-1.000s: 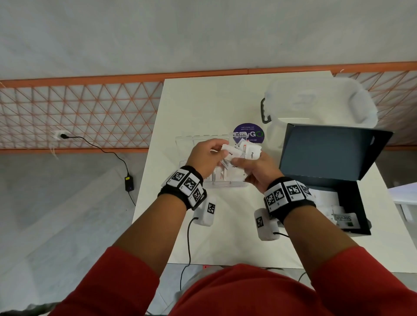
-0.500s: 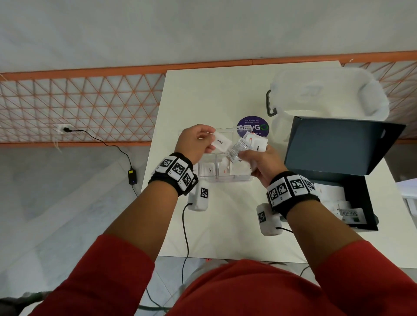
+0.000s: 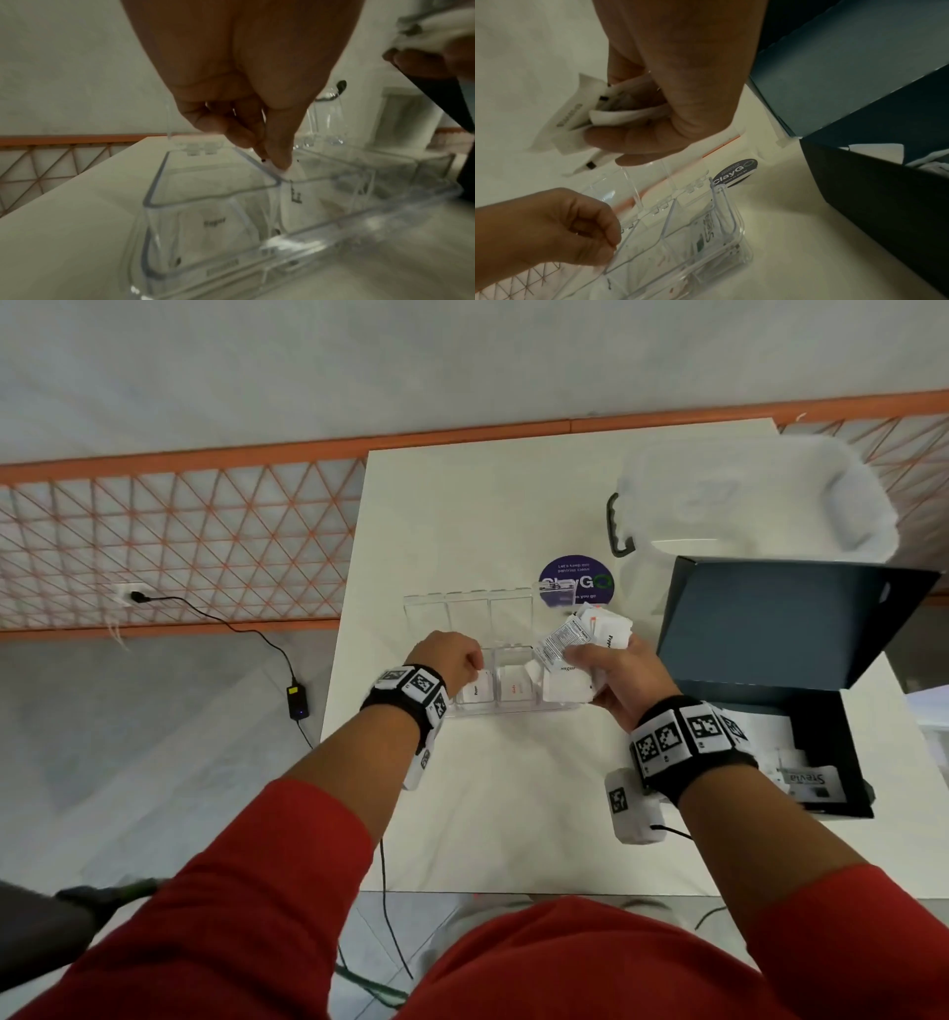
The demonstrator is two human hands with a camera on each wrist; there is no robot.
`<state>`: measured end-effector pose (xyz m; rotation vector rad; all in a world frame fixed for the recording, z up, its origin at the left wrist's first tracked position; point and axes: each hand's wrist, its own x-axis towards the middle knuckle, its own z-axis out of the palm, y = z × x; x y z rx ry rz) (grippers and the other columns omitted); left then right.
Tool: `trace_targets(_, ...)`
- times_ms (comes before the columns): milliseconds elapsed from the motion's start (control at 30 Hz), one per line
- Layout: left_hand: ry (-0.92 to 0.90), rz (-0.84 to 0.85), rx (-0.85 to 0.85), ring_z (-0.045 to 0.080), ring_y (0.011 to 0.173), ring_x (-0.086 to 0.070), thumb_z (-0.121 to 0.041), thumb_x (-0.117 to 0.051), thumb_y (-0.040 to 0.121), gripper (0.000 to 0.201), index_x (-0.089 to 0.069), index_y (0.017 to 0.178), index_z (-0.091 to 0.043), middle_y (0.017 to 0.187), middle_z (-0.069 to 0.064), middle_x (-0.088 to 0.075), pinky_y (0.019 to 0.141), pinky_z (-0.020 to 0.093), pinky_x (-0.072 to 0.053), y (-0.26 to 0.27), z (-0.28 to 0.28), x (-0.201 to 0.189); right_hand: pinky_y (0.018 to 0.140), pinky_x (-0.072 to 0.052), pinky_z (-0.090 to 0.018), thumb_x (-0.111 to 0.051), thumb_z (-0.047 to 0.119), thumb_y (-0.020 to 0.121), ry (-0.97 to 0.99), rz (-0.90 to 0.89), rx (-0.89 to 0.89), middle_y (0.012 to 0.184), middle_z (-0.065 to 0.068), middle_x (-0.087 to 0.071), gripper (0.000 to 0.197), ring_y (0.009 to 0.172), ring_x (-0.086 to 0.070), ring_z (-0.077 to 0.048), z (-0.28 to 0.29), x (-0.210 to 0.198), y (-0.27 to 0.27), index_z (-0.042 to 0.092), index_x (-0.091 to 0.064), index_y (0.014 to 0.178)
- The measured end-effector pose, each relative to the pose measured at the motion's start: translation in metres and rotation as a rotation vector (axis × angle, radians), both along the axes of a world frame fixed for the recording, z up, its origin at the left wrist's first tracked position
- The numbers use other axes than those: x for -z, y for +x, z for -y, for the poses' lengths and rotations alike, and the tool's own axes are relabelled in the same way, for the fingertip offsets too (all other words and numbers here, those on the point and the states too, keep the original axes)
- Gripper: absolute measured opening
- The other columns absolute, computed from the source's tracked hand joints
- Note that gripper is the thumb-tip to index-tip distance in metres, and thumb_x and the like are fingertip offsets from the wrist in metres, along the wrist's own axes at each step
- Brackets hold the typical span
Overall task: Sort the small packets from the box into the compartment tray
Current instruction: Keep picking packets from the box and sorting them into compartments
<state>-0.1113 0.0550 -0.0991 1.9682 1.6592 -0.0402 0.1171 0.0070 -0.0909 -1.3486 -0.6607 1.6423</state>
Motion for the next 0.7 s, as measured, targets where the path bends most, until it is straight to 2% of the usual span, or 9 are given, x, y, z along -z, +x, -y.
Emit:
trace_targets(167,0.044,-0.206,0.204,0.026,0.097,-0.062,-0.013,-0.051,0.093,0.021,-0.069,0.102,-0.02,0.107,0.003,-0.067,0.085,0.035,-0.05,0.01,0.0,0.011,0.065,-0.058,-0.037,-0.068,-0.004,0.083,-0.001,0.004,0.0,0.101,-0.01,-0.075,0.038,0.09,-0.074,-0.028,0.0,-0.003,0.001,0.009,-0.062,0.119)
trace_targets(300,0.053,-0.201,0.222,0.026,0.103,-0.06,-0.013,-0.05,0.094,0.024,-0.067,0.111,-0.014,0.116,0.006,-0.062,0.087,0.034,-0.048,0.007,0.0,0.015,0.071,-0.059,-0.042,-0.068,-0.004,0.084,-0.009,0.022,-0.005,0.104,-0.011,-0.075,0.036,0.094,-0.074,-0.03,0.001,-0.004,0.001,0.01,-0.063,0.117)
trace_targets(367,0.128,-0.078,0.175,0.025,0.1,-0.06,-0.016,-0.051,0.094,0.022,-0.069,0.108,-0.014,0.111,0.005,-0.063,0.086,0.034,-0.048,0.004,0.003,0.011,0.071,-0.059,-0.042,-0.069,-0.004,0.084,-0.013,0.026,-0.019,0.104,-0.012,-0.075,0.036,0.094,-0.073,-0.03,0.002,-0.003,0.0,0.012,-0.063,0.116)
trace_targets(433,0.199,0.143,0.091,0.015,0.091,-0.062,-0.02,-0.057,0.092,0.016,-0.071,0.099,-0.015,0.1,0.0,-0.067,0.083,0.032,-0.05,0.003,0.007,0.0,0.069,-0.06,-0.04,-0.07,-0.004,0.083,-0.016,0.033,-0.032,0.104,-0.012,-0.075,0.035,0.093,-0.073,-0.03,0.003,-0.003,-0.003,0.013,-0.063,0.114)
trace_targets(500,0.207,0.368,-0.014,-0.004,0.075,-0.058,-0.027,-0.063,0.088,0.01,-0.071,0.091,-0.022,0.089,-0.011,-0.068,0.072,0.019,-0.048,0.007,0.012,-0.015,0.068,-0.06,-0.04,-0.07,-0.004,0.083,-0.011,0.04,-0.052,0.103,-0.011,-0.076,0.034,0.092,-0.074,-0.03,0.003,-0.003,-0.007,0.015,-0.064,0.111)
trace_targets(567,0.145,0.511,-0.091,-0.009,0.063,-0.054,-0.037,-0.069,0.082,0.011,-0.07,0.088,-0.028,0.083,-0.016,-0.067,0.061,0.007,-0.041,0.015,0.015,-0.028,0.066,-0.059,-0.039,-0.071,-0.003,0.082,-0.003,0.045,-0.069,0.099,-0.01,-0.075,0.034,0.089,-0.073,-0.029,0.004,-0.003,-0.011,0.013,-0.065,0.111)
trace_targets(633,0.035,0.556,-0.126,-0.01,0.061,-0.053,-0.047,-0.076,0.073,0.023,-0.068,0.091,-0.034,0.082,-0.017,-0.066,0.058,0.005,-0.041,0.022,0.018,-0.035,0.066,-0.057,-0.038,-0.072,-0.004,0.08,0.007,0.042,-0.091,0.096,-0.011,-0.074,0.036,0.087,-0.072,-0.029,0.006,-0.004,-0.014,0.011,-0.065,0.112)
trace_targets(700,-0.017,0.528,-0.118,-0.011,0.063,-0.055,-0.043,-0.082,0.068,0.029,-0.066,0.092,-0.036,0.083,-0.017,-0.065,0.062,0.01,-0.044,0.028,0.021,-0.036,0.067,-0.058,-0.039,-0.072,-0.004,0.079,0.016,0.027,-0.111,0.098,-0.014,-0.073,0.037,0.087,-0.071,-0.03,0.007,-0.004,-0.016,0.009,-0.065,0.113)
